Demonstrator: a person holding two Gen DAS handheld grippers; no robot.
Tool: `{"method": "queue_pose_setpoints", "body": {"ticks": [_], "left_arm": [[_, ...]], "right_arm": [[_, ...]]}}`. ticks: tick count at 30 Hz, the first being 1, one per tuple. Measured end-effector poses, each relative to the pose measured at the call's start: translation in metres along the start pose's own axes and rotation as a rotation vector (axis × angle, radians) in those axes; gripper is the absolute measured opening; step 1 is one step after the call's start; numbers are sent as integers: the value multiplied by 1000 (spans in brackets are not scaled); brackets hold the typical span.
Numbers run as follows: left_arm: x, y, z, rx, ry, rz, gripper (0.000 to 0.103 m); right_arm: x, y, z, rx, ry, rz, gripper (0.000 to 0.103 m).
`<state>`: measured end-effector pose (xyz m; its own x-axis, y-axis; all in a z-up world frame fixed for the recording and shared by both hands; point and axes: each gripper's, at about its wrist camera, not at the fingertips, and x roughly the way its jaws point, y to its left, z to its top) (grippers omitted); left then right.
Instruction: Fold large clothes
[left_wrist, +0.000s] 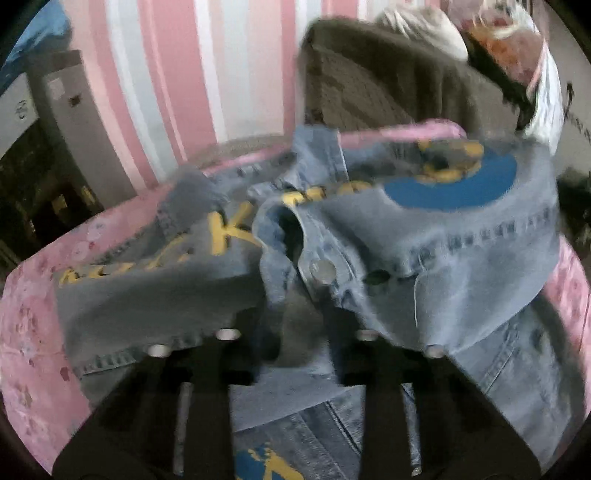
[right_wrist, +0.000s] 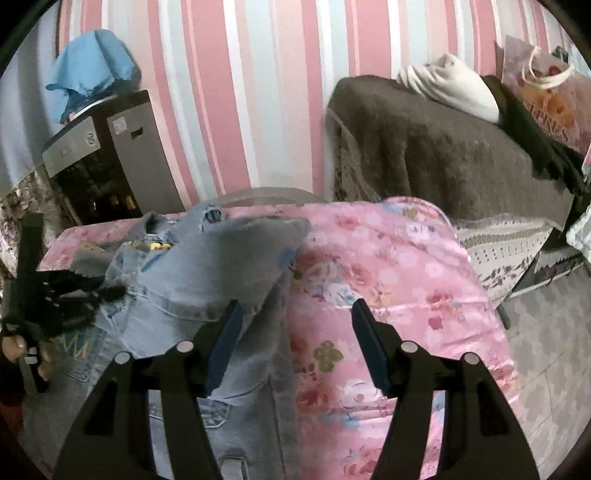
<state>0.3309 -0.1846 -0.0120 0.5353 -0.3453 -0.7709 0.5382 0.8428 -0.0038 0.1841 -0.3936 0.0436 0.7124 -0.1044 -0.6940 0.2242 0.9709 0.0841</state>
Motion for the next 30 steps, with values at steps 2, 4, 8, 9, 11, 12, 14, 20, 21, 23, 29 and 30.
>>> {"method": "queue_pose_setpoints", "body": {"ticks": [2, 4, 8, 9, 11, 12, 14, 20, 21, 23, 29, 30], "left_arm": [[-17, 13, 1, -36, -47, -28, 4], [-40, 32, 1, -90, -109, -8, 3], [-76, 82, -11, -174, -150, 57, 0], [-81, 94, -17, -190, -148, 75, 0], [-86, 120, -32, -238, -122, 110, 0], [-84, 131, -41, -253, -102, 126, 0], [-74, 149, -57, -271, -51, 151, 0], [-68, 141, -55, -245, -60, 88, 44], [-69, 134, -51, -231, -69, 85, 64], [-65, 116, -41, -184, -79, 69, 74], [-16, 71, -18, -89, 32, 75, 81], [-7, 67, -18, -81, 54, 87, 81]], "right_arm": [[4, -1, 0, 2, 3, 1, 62], [5, 1, 1, 4, 1, 4, 62], [11, 9, 12, 13, -9, 22, 62], [14, 14, 16, 14, -5, 28, 62], [21, 23, 20, 4, 2, 39, 64], [27, 28, 23, -5, 10, 35, 64], [38, 36, 26, -23, 27, 34, 64], [54, 43, 32, -20, 47, 29, 66], [54, 42, 32, -18, 46, 24, 67], [53, 39, 31, -14, 44, 11, 68], [53, 23, 20, 8, 60, -16, 69], [52, 20, 19, 11, 57, -18, 69]]}}
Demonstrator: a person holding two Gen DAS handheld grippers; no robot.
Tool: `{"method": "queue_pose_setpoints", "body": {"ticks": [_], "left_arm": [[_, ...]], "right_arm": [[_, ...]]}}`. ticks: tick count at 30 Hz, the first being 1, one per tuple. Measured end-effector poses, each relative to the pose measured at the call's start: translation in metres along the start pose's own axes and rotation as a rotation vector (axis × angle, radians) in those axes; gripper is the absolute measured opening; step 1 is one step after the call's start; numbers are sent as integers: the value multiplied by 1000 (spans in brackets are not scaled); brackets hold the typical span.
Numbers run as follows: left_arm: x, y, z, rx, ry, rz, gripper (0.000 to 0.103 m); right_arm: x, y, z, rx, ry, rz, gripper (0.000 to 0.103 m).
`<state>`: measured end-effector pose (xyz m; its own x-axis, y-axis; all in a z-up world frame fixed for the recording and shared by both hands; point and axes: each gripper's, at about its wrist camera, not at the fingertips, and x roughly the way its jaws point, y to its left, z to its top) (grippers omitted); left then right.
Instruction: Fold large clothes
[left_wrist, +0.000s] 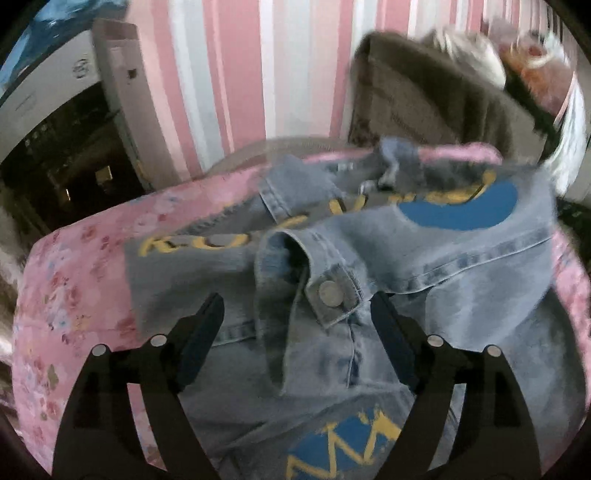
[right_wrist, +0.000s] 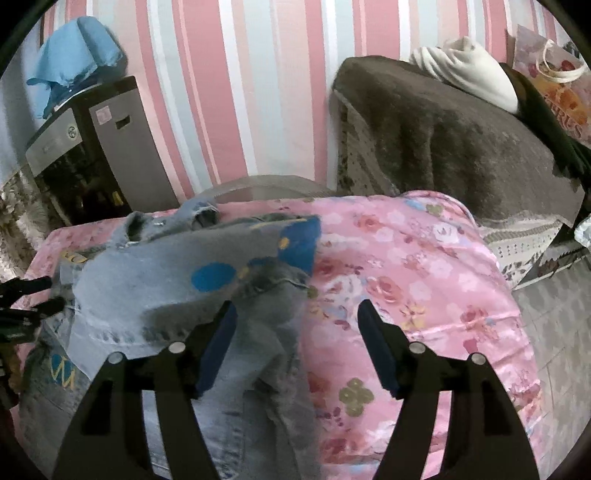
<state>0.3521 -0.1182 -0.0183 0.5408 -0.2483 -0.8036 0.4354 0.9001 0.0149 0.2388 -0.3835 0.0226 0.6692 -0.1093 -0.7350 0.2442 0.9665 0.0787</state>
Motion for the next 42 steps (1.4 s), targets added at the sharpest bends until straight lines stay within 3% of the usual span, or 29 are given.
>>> {"method": "queue_pose_setpoints", "body": {"ticks": [2, 3, 4, 5, 7, 11, 14, 17, 19, 20, 22, 24, 28, 33, 36, 42], "left_arm": [[15, -4, 2, -8, 36, -8, 74], [21, -5, 2, -18, 47, -27, 60], [24, -5, 4, -32, 52, -35, 56], [24, -7, 6, -39, 46, -50, 37], [18, -7, 11, -60, 27, -95, 23], [-30, 17, 17, -142, -116, -120, 21], [-50, 55, 10, -215, -134, -100, 21], [-33, 92, -13, -250, -53, -26, 25], [-7, 102, -33, -259, 44, -37, 38], [-3, 104, -38, -252, 53, -27, 42], [-7, 102, -45, -215, 16, 24, 74], [-22, 103, -45, -192, -51, 53, 85], [-42, 103, -30, -173, -131, 81, 87], [-10, 97, -6, -161, -90, 46, 84], [16, 95, -9, -148, -33, 81, 85], [43, 109, -9, -176, 34, 28, 91]], "right_arm": [[-1, -6, -1, 12, -6, -3, 75], [-1, -9, 0, 22, -9, 1, 75], [-1, -11, 0, 30, -11, 3, 75], [-1, -12, 1, 34, -12, 4, 75], [-1, -12, 3, 39, -24, 3, 75], [0, -6, 7, 22, -36, 4, 75], [6, 1, 10, -6, -31, -12, 75], [14, 5, 12, -11, -15, -10, 75], [25, 10, 12, -13, 11, -6, 75], [30, 13, 11, -21, 23, -5, 75], [36, 20, 10, -54, 36, -13, 75], [35, 26, 13, -87, 20, -14, 75], [32, 32, 28, -91, -25, 70, 75], [57, 58, 42, -145, 6, 175, 74], [79, 69, 40, -182, 55, 159, 74], [122, 69, 39, -199, 167, 123, 72]]}}
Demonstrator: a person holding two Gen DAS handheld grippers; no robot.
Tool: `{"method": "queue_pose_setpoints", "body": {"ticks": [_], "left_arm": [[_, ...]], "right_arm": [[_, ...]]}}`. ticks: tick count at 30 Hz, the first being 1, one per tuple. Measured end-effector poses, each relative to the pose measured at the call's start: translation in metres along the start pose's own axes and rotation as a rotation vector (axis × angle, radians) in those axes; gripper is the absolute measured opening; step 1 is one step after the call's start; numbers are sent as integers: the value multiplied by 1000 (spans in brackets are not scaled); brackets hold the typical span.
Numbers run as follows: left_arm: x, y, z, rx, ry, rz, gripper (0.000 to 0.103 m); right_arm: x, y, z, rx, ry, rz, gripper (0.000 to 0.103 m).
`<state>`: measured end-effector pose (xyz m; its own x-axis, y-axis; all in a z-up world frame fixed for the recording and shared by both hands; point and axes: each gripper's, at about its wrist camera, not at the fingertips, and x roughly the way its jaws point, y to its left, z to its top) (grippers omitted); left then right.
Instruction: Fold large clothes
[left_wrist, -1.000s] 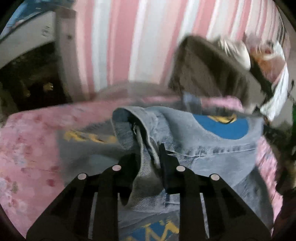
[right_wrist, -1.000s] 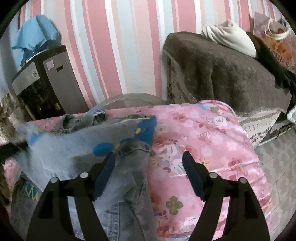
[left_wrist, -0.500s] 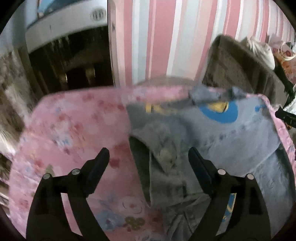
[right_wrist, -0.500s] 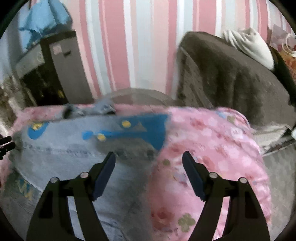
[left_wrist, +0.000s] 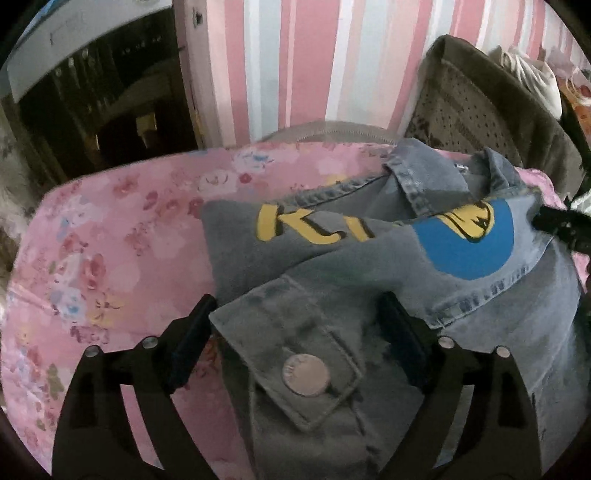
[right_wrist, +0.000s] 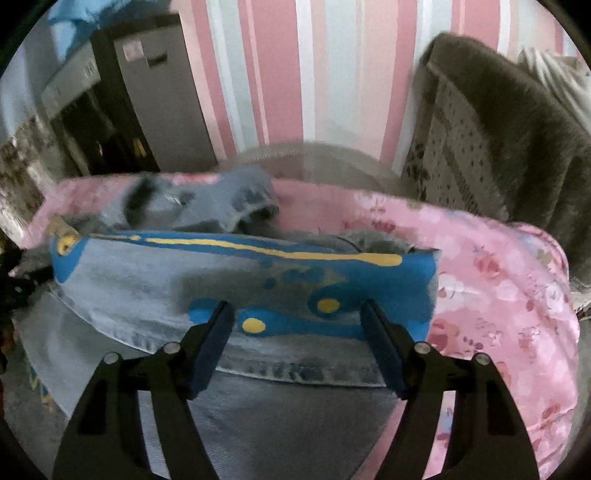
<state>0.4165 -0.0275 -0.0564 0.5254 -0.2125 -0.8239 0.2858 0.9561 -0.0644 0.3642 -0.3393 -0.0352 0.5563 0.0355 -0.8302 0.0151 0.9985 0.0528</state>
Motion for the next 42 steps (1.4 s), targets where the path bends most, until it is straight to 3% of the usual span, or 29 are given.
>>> {"method": "queue_pose_setpoints", "body": {"ticks": [4, 6, 10, 14, 18, 20, 24, 26, 32, 37, 42], "left_arm": [[-14, -1, -3, -5, -14, 14, 90], [-31, -8, -10, 1, -45, 22, 90], [-64, -38, -39, 49, -91, -8, 95], [-54, -61, -60, 171, -55, 59, 97], [-38, -42, -53, 83, 18, -34, 100], [-40, -39, -50, 65, 22, -34, 100], [-74, -47, -56, 48, -67, 75, 100], [-97, -53, -65, 34, -121, 111, 100], [-146, -78, -95, 52, -227, 185, 100], [-171, -104, -119, 113, -258, 178, 100], [-195, -130, -145, 175, -298, 181, 100]], "right_arm": [[-13, 2, -1, -2, -15, 6, 73], [-35, 3, -10, -2, -45, 39, 73], [-72, 18, -44, -89, -70, 24, 74], [-66, 20, -75, -111, 20, 26, 74], [-55, 17, -80, -105, 21, 4, 76], [-53, 17, -79, -108, 22, -2, 77], [-82, 14, -83, -77, -31, 36, 79], [-108, 14, -89, -57, -92, 49, 96], [-189, 22, -144, -28, -275, 34, 101], [-198, 21, -179, 66, -249, 54, 101], [-219, 20, -212, 146, -312, -60, 101]]}}
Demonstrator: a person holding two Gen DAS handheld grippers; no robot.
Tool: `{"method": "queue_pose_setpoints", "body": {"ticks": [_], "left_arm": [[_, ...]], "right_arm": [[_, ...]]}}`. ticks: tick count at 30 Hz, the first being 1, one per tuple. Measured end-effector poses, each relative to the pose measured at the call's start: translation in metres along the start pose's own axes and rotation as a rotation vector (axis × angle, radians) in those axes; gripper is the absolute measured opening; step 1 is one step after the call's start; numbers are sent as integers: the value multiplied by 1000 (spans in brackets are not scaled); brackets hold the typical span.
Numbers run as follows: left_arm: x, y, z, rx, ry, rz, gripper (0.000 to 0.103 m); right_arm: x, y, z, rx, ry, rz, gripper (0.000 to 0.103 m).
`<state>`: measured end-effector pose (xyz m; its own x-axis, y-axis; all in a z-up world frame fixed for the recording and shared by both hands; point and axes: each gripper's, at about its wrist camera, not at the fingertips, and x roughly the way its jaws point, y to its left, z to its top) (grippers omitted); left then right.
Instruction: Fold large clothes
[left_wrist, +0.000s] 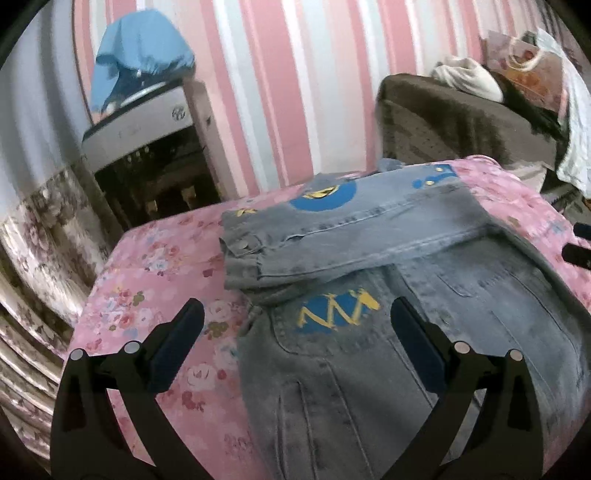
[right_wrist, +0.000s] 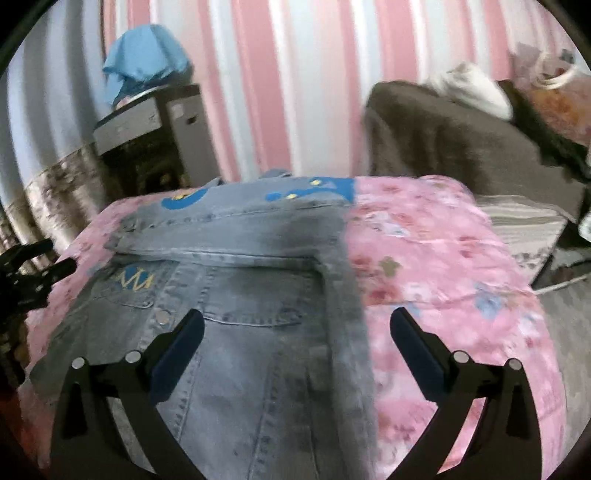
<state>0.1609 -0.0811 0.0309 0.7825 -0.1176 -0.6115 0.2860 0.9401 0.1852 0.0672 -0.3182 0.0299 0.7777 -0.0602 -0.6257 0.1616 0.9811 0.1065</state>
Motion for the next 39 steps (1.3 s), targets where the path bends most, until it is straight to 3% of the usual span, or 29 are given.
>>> {"method": "queue_pose_setpoints", "body": {"ticks": [8, 12, 18, 29, 31, 33, 36, 39], "left_arm": [[-35, -15, -16, 26, -54, 10, 100], [-46, -15, -24, 5, -71, 12, 100], [-60, 14, -50, -127, -80, -111, 100], [-61, 58, -103, -187, 26, -33, 100], [-58, 57, -110, -188, 54, -24, 100], [-56, 53, -115, -193, 74, -54, 100], [-52, 38, -121, -189, 91, -117, 100], [-48, 21, -123, -172, 103, -165, 100]], "right_arm": [[-31, 4, -22, -14, -58, -104, 101], [-49, 3, -30, -3, -95, -109, 101], [-74, -3, -50, -3, -121, -209, 101], [-96, -6, -73, 8, -151, -209, 101], [-92, -5, -73, 4, -106, -177, 101], [-86, -4, -75, 16, -65, -154, 101], [-85, -2, -80, 4, -70, -145, 101], [-82, -1, -89, -34, -31, -171, 101]]}}
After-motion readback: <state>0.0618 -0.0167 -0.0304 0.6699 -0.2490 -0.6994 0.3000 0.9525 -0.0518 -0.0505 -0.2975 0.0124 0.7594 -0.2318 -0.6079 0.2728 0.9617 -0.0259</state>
